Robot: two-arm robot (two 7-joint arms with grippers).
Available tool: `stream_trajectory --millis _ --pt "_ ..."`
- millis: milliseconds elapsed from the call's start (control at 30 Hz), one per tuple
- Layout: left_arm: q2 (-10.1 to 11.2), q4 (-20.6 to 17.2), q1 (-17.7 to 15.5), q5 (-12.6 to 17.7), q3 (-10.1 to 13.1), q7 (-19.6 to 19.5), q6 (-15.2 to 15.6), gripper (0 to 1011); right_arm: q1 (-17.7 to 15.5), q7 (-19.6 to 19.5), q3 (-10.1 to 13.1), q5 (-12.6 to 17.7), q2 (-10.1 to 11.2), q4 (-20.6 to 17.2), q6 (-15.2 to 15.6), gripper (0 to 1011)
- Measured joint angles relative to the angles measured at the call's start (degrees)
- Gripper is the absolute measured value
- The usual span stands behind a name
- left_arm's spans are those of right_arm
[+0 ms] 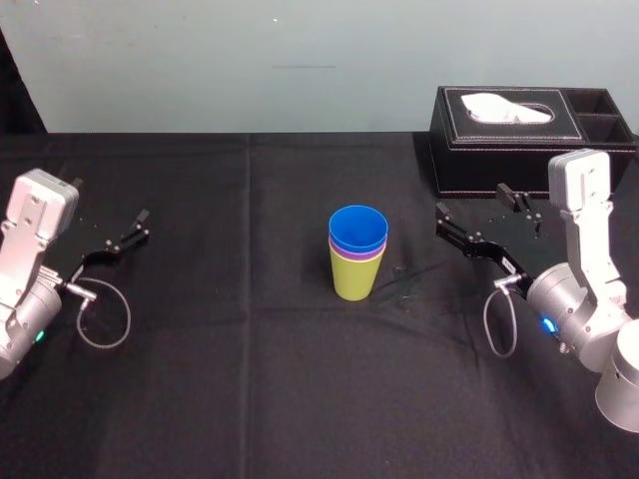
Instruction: Stack the three plastic cups sequentially using one hand.
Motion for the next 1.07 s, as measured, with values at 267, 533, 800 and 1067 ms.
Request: stream_trajectory --millis 267,533,800,1067 --pt "0.0 0.0 0.0 0.0 0.0 0.0 0.0 1011 0.0 0.0 0.0 0.0 0.0 0.0 0.0 1003" --pt "0.0 0.0 0.0 0.0 0.0 0.0 0.0 1011 0.0 0.0 0.0 0.0 0.0 0.0 0.0 1003" --pt "0.0 0.0 0.0 0.0 0.0 0.0 0.0 1011 0.0 0.0 0.0 0.0 0.0 0.0 0.0 1003" --pt "0.0 0.0 0.0 0.0 0.0 0.0 0.0 1011 0.0 0.0 0.0 0.0 0.0 0.0 0.0 1003"
